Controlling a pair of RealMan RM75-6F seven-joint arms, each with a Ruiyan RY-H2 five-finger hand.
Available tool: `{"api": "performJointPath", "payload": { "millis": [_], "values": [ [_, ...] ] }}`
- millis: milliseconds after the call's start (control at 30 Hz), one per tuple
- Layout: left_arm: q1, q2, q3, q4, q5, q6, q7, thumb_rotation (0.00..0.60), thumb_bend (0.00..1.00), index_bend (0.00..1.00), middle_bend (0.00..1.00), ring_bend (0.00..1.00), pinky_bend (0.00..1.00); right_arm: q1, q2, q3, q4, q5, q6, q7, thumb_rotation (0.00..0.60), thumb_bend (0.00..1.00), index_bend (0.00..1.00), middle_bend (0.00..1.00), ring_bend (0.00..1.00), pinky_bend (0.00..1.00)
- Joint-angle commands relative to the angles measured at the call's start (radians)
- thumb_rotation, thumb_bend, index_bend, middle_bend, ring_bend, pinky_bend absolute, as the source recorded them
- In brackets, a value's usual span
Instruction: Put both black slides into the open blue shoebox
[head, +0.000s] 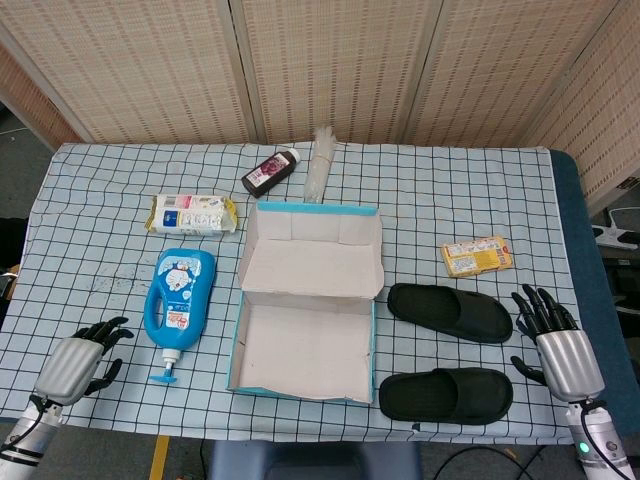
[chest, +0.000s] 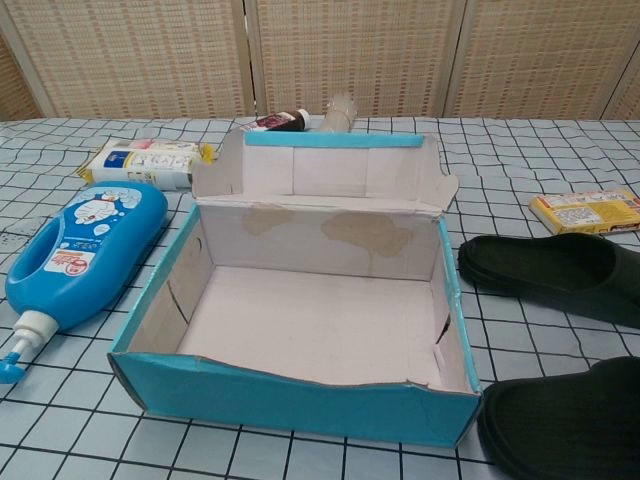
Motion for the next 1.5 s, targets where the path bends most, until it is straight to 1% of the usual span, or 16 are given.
{"api": "performJointPath", "payload": {
  "millis": [33, 300, 433, 567, 700, 800, 933, 1200, 1367, 1500],
  "values": [
    [0.001, 0.0, 0.001, 0.001, 0.0, 0.001, 0.005, 0.6, 0.47, 0.31, 0.16, 0.24, 0.38, -0.001, 0.0, -0.001, -0.003, -0.001, 0.001, -0.004, 0.6, 0.06, 0.03, 0.0, 0.0, 0.19],
    [0.004, 0.003, 0.0, -0.009, 0.003, 0.009, 0.004, 0.6, 0.47, 0.31, 0.16, 0.24, 0.38, -0.008, 0.011, -0.012, -0.022, -0.006, 0.0, -0.012, 0.6, 0.06, 0.03, 0.0, 0.0, 0.19],
    [-0.001, -0.003, -0.002, 0.004, 0.001, 0.001, 0.001, 0.6, 0.47, 0.31, 0.17, 0.24, 0.38, -0.016, 0.019, -0.02, -0.041, -0.014, 0.006, -0.025, 0.6, 0.06, 0.03, 0.0, 0.0, 0.19],
    [-0.003, -0.002, 0.0, 0.007, -0.005, -0.012, -0.001, 0.6, 0.47, 0.31, 0.17, 0.24, 0.38, -0.019, 0.049, -0.048, -0.079, -0.028, -0.016, -0.017, 0.6, 0.06, 0.04, 0.0, 0.0, 0.19],
    [0.004, 0.006, -0.002, -0.006, -0.005, 0.006, -0.008, 0.6, 0.47, 0.31, 0.17, 0.24, 0.38, -0.011, 0.097, -0.09, -0.124, -0.055, -0.064, 0.012, 0.6, 0.06, 0.04, 0.0, 0.0, 0.19],
    [0.006, 0.007, -0.002, -0.006, -0.003, 0.011, -0.004, 0.6, 0.47, 0.31, 0.17, 0.24, 0.38, 0.009, 0.136, -0.119, -0.155, -0.065, -0.125, 0.046, 0.6, 0.06, 0.04, 0.03, 0.0, 0.19],
    [0.001, 0.005, -0.001, -0.006, -0.009, -0.004, -0.002, 0.6, 0.47, 0.31, 0.17, 0.24, 0.38, 0.04, 0.164, -0.137, -0.171, -0.057, -0.203, 0.081, 0.6, 0.06, 0.05, 0.03, 0.0, 0.19],
    [0.004, 0.008, -0.003, -0.011, -0.012, -0.001, -0.001, 0.6, 0.47, 0.31, 0.17, 0.24, 0.38, 0.09, 0.151, -0.173, -0.137, -0.1, -0.293, 0.195, 0.6, 0.04, 0.02, 0.03, 0.0, 0.19],
    [0.004, 0.01, -0.002, -0.012, -0.01, 0.0, -0.003, 0.6, 0.47, 0.31, 0.17, 0.24, 0.38, 0.115, 0.142, -0.189, -0.118, -0.1, -0.35, 0.227, 0.6, 0.04, 0.02, 0.04, 0.0, 0.19],
    [0.005, 0.008, -0.003, -0.01, -0.013, -0.001, -0.001, 0.6, 0.47, 0.31, 0.17, 0.24, 0.38, 0.133, 0.114, -0.197, -0.093, -0.082, -0.406, 0.24, 0.6, 0.04, 0.02, 0.04, 0.0, 0.19]
  ]
}}
